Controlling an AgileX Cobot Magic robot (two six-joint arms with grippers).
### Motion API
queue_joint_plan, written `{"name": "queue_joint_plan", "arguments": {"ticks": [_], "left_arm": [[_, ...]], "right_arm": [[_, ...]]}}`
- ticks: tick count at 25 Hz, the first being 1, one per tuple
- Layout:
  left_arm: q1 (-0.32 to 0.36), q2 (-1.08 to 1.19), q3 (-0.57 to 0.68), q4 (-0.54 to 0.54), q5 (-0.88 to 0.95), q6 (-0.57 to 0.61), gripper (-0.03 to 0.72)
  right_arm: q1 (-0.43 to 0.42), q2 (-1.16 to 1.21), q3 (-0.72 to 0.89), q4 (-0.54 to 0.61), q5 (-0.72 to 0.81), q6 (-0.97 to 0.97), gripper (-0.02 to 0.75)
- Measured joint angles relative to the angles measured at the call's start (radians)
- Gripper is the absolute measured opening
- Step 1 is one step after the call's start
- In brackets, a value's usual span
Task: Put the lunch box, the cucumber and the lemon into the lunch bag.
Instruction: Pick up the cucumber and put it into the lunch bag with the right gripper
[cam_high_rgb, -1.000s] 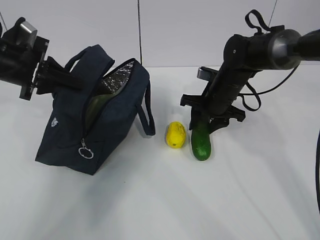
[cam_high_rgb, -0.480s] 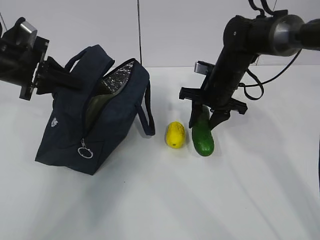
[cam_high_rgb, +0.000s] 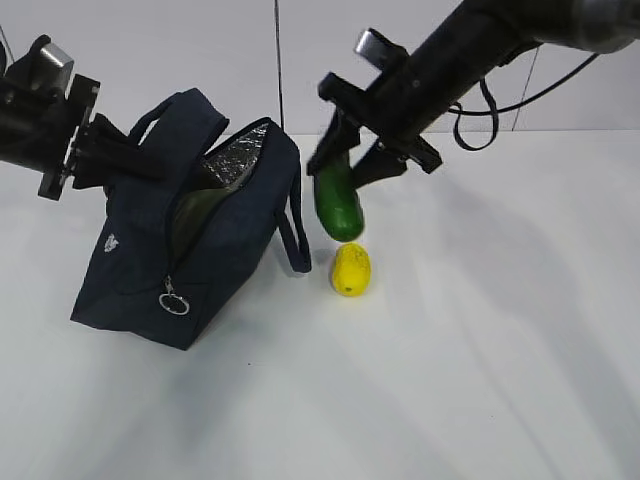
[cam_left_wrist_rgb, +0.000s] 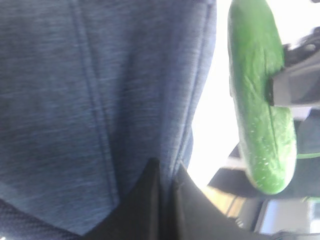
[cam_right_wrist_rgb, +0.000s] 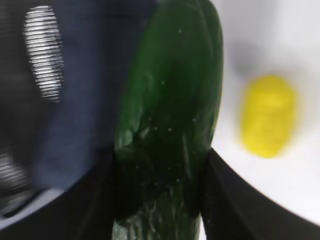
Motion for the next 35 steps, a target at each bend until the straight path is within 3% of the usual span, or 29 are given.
{"name": "queue_joint_plan", "arguments": {"ticks": [4,8,17,25,30,35], "left_arm": [[0.0,0.0,0.0,-0.002,0.0,0.0,-0.007],[0.0,0.0,0.0,-0.03,0.002,0.0,-0.007],[0.0,0.0,0.0,-0.085,0.014,0.0,-0.007],[0.0,0.0,0.0,-0.098,0.017,0.0,-0.007],[0.0,0.0,0.0,-0.102,0.018,0.0,-0.007],[0.0,0.0,0.0,-0.102,0.018,0.0,-0.007]], "right_arm": [[0.0,-0.002,-0.003,0.247,0.002,-0.135,0.354],[0.002,0.012,-0.003,0.354,-0.025,-0.171,0.354],[0.079,0.075,-0.003,0.457,-0.14,-0.223,0.354],[0.105,0.162,-0.003,0.571,-0.251,-0.243,0.354],[0.116,0.173,-0.003,0.586,-0.276,-0.281,0.356],[0.117,0.173,-0.003,0.578,-0.276,-0.287,0.423]]}}
